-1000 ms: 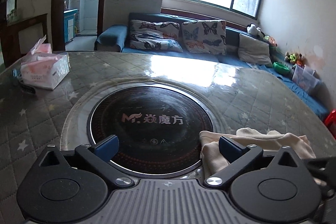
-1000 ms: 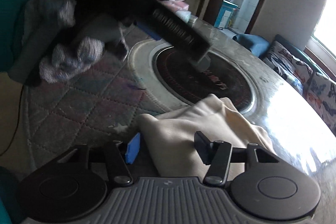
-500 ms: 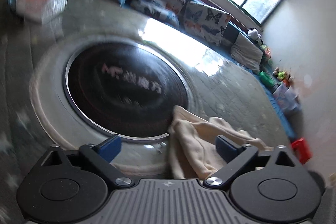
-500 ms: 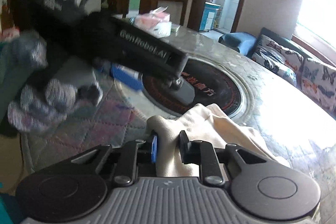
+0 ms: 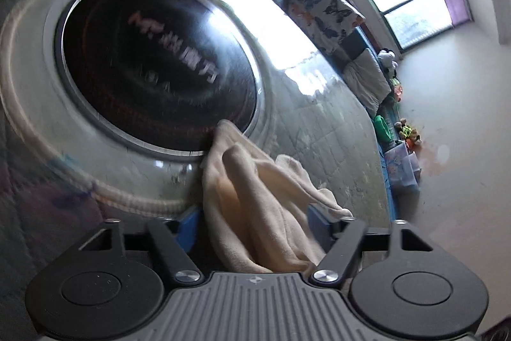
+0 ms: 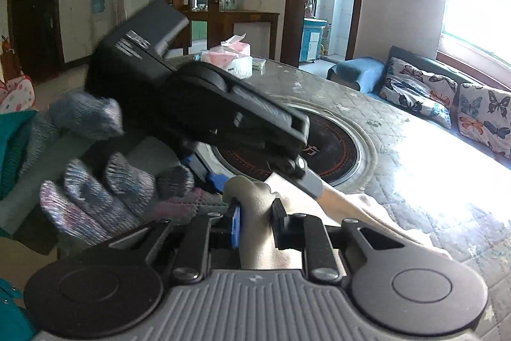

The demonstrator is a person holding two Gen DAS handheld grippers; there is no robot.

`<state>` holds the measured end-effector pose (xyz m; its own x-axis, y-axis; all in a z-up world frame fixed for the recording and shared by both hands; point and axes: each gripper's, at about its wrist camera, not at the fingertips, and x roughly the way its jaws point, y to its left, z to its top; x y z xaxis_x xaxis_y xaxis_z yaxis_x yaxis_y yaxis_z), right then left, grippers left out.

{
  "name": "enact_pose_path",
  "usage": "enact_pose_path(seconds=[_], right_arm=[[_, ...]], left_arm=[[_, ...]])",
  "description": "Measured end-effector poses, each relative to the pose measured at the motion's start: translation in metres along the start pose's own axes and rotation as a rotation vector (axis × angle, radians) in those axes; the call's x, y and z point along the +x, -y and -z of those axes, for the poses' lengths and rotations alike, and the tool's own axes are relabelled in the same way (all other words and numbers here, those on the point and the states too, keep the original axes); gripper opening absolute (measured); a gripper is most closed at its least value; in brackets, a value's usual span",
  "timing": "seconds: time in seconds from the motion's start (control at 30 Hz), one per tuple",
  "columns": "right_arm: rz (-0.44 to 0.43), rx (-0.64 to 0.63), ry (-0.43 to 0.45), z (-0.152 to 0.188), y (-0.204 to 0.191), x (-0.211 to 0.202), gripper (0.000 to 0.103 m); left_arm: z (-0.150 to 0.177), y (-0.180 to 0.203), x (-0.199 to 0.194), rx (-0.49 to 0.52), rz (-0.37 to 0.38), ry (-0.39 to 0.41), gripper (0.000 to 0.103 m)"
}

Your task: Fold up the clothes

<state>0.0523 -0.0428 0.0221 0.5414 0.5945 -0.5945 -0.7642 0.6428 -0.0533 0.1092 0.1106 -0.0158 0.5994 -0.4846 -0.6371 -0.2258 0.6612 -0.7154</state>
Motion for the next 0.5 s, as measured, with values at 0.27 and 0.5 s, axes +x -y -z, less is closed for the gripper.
enact_pose_path(seconds=[0.27, 0.5], right_arm=[[-0.029, 0.038, 0.005, 0.007, 0.010, -0.006, 0.022], [0.097, 0.187, 0.002, 0.032, 0.058, -0.029, 0.029]], left_arm=[[0.001, -0.012, 0.002, -0.045, 0.017, -0.002, 0.020], [0.003, -0.011, 0.002, -0.013, -0.003, 0.004, 0.020]])
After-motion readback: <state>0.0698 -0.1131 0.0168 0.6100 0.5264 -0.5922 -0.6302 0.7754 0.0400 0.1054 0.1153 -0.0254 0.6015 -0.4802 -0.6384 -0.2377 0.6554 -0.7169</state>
